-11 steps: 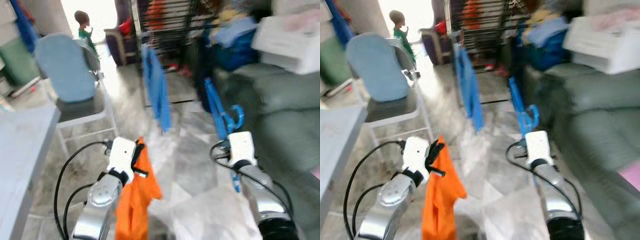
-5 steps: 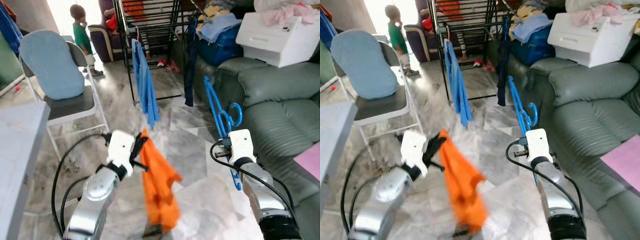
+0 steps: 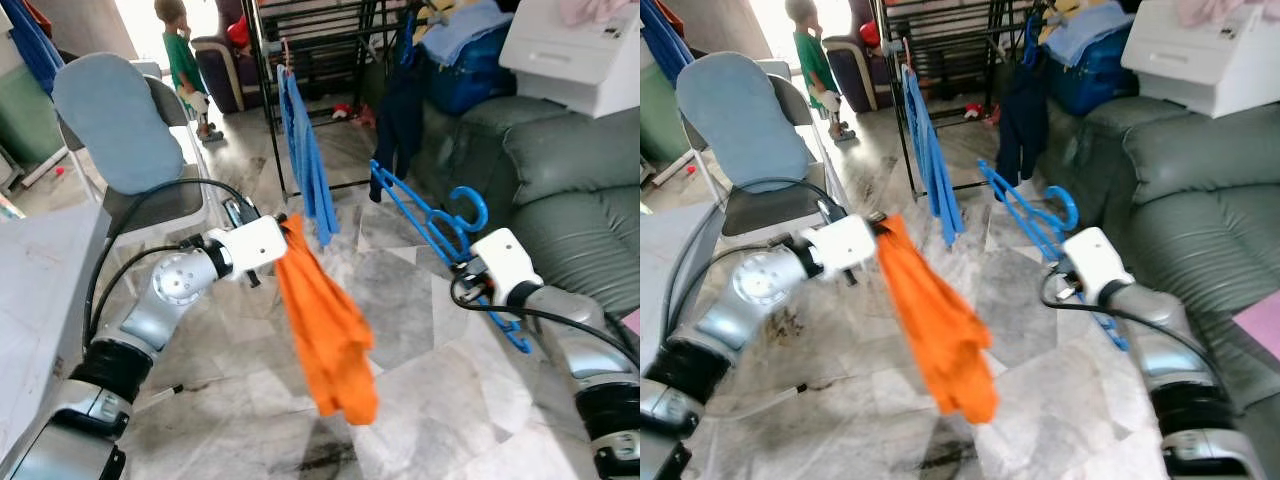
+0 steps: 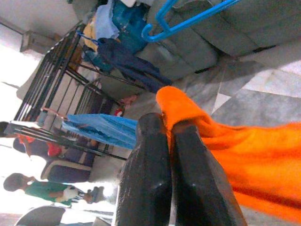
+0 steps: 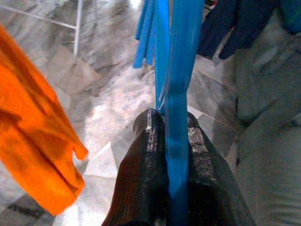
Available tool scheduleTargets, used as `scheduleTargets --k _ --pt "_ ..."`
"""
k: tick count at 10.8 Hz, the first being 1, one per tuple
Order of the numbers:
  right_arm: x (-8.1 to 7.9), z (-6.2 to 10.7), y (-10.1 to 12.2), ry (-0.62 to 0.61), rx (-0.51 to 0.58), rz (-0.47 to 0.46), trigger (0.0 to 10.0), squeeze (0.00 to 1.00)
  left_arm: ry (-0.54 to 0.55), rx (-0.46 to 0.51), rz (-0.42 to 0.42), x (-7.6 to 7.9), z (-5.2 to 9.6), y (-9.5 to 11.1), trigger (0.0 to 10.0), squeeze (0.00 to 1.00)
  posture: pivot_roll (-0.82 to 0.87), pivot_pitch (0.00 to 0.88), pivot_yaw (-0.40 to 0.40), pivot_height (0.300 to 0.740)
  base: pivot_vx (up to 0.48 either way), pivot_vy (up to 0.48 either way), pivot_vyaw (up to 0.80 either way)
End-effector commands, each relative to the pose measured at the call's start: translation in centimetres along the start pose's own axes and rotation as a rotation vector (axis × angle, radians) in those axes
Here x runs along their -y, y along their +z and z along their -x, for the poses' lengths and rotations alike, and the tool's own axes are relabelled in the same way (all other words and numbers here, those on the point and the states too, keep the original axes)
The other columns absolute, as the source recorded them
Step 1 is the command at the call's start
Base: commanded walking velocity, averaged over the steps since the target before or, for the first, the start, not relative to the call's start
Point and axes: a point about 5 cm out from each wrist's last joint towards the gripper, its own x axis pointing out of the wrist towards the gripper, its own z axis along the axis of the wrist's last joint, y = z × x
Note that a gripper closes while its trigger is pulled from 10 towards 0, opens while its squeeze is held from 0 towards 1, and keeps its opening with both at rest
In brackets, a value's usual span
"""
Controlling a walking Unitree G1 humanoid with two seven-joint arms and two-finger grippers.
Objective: Hang hanger
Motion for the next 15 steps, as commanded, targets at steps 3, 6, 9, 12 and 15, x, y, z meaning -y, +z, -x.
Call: scheduleTargets --k 3,6,9,12,15 --pt "1.2 2.6 2.0 0.306 0.037 0.062 10.0 0.0 0.031 -0.062 -0.215 -2.1 -0.9 -1.2 10.0 0.0 -0.09 0.0 0.124 0.74 0.0 0.0 0.0" --pt "0.4 4.0 2.5 0.549 0.015 0.052 10.0 0.0 0.041 -0.038 -0.245 -2.3 -1.2 -1.3 10.0 0.0 -0.09 0.0 0.118 0.74 0.0 0.0 0.0" --pt "-0.9 4.4 1.6 0.692 -0.054 0.058 10.0 0.0 0.059 0.073 -0.249 -2.2 -1.4 -0.3 10.0 0.0 -0.08 0.0 0.114 0.74 0.0 0.0 0.0" --pt "-1.5 4.1 -0.3 0.69 -0.139 0.091 10.0 0.0 0.079 0.148 -0.208 -2.5 -1.1 0.3 10.0 0.0 -0.08 0.0 0.108 0.74 0.0 0.0 0.0" --pt "-0.6 4.4 -0.8 0.669 -0.185 0.124 10.0 0.0 0.062 0.112 -0.209 -2.1 0.0 -1.0 10.0 0.0 -0.07 0.0 0.103 0.74 0.0 0.0 0.0"
